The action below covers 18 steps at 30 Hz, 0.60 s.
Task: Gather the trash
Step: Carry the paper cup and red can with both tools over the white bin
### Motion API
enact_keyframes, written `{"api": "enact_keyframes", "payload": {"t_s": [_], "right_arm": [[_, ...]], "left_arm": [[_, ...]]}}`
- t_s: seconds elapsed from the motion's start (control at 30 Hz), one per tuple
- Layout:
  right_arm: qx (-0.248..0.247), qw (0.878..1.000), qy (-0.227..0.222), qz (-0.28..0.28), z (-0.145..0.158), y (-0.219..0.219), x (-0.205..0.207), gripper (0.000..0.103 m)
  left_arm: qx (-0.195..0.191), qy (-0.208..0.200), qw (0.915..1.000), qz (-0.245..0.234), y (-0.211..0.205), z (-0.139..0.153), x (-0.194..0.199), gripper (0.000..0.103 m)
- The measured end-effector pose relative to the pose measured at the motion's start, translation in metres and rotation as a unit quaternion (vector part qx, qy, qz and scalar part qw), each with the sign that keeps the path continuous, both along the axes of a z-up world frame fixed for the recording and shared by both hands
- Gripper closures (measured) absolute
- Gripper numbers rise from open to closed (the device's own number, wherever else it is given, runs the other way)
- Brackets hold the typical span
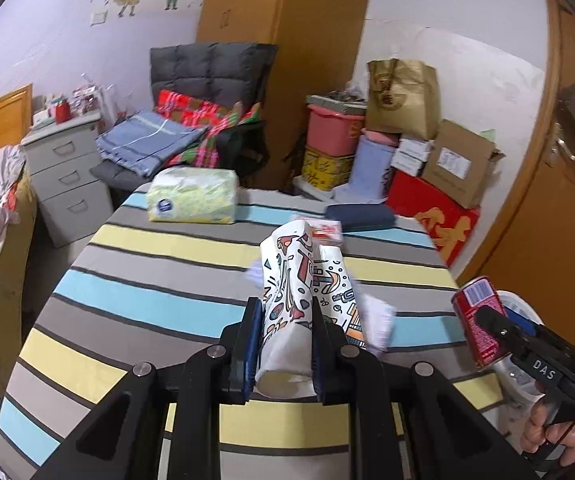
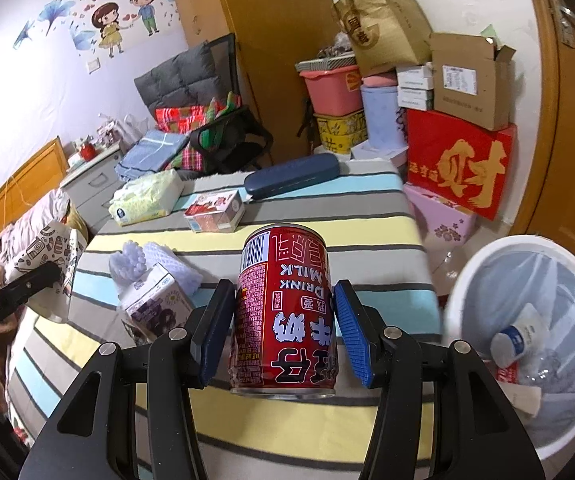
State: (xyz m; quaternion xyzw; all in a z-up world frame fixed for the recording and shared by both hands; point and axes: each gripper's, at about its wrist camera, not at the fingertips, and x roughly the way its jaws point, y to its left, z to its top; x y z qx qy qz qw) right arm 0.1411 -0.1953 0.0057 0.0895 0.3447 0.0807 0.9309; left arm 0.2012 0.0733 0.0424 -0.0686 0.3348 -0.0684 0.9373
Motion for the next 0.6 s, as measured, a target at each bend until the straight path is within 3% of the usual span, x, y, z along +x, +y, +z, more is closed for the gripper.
{"api": "enact_keyframes", "payload": {"t_s": [0.6], "right_arm": [[-0.011,0.996,-0.027,-0.083,0.015,-0.066,-0.049,0.05]], "left_arm": [[0.009,-0.022,0.9924,-0.121,-0.124,0.017,-0.037,0.081]]}}
